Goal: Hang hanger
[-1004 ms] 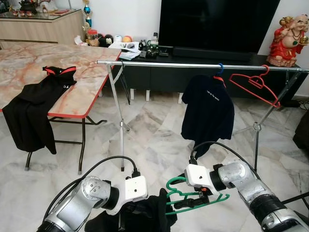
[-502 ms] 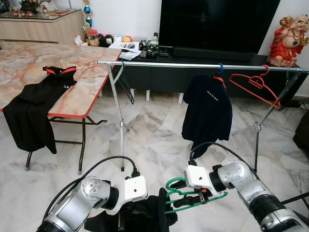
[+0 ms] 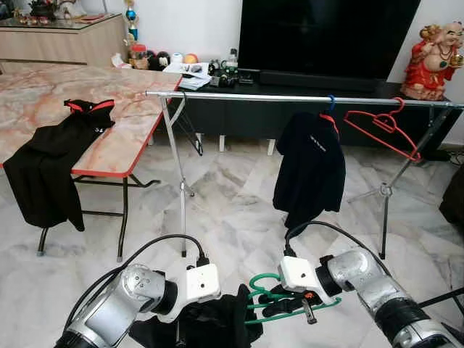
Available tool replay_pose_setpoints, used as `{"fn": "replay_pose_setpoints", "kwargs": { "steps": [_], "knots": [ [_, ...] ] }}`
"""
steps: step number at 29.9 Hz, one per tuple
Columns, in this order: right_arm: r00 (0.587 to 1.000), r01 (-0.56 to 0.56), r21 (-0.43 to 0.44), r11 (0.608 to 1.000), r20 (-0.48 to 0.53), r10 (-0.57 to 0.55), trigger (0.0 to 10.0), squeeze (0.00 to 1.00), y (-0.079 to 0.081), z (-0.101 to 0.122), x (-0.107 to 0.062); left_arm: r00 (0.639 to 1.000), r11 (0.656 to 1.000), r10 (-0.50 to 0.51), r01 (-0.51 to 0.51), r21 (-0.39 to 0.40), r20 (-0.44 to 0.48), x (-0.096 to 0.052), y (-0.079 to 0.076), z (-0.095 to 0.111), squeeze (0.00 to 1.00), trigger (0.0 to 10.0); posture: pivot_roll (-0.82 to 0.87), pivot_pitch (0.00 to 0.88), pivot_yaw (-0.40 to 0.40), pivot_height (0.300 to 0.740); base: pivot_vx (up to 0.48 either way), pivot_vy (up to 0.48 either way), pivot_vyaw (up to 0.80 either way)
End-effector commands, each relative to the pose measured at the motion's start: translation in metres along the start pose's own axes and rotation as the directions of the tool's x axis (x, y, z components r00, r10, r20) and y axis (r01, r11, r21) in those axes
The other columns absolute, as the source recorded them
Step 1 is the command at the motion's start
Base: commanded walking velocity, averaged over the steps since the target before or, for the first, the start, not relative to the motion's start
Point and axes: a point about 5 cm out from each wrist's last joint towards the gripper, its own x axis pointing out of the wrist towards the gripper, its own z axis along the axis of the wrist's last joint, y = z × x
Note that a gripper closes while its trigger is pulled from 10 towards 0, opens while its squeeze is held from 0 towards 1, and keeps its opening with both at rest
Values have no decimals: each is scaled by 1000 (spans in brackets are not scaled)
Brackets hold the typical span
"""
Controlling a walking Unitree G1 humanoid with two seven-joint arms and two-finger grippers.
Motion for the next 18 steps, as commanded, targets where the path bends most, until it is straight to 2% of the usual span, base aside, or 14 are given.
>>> {"fn": "replay_pose_setpoints", "kwargs": {
  "steps": [1, 16, 17, 18],
  "knots": [
    [999, -39, -27, 999, -25, 38, 0, 0, 2, 3, 8, 997, 996, 30, -36, 82, 72, -3, 11, 26, 0, 10000, 168, 0, -64, 740, 0, 0, 0],
    [1000, -30, -35, 999, 8, 30, 0, 0, 5, 7, 20, 994, 996, 29, -37, 76, 110, -2, 11, 33, 0, 10000, 165, 0, -62, 740, 0, 0, 0],
    [999, -28, -34, 999, 14, 28, 0, 0, 5, 7, 21, 993, 997, 27, -36, 74, 115, -2, 11, 33, 51, 10000, 165, 0, -62, 740, 0, 0, 0],
    [999, -27, -33, 999, 18, 27, 0, 0, 5, 8, 21, 993, 997, 25, -34, 73, 118, -2, 11, 33, 51, 10000, 165, 0, -62, 740, 0, 0, 0]
  ]
}}
